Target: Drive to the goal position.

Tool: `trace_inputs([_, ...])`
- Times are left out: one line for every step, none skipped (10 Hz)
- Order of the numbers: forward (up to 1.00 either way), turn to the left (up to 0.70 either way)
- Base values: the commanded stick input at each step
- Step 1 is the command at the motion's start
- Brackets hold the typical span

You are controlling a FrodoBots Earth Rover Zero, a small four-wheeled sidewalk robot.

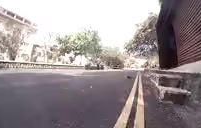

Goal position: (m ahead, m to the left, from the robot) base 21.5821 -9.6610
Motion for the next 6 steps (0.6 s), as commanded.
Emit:
trace_inputs([0.7, -0.2])
trace_inputs([0.7, -0.21])
trace_inputs([0.7, -0.21])
trace_inputs([0.7, -0.21])
trace_inputs([0.7, -0.21])
trace_inputs([0.7, -0.21])
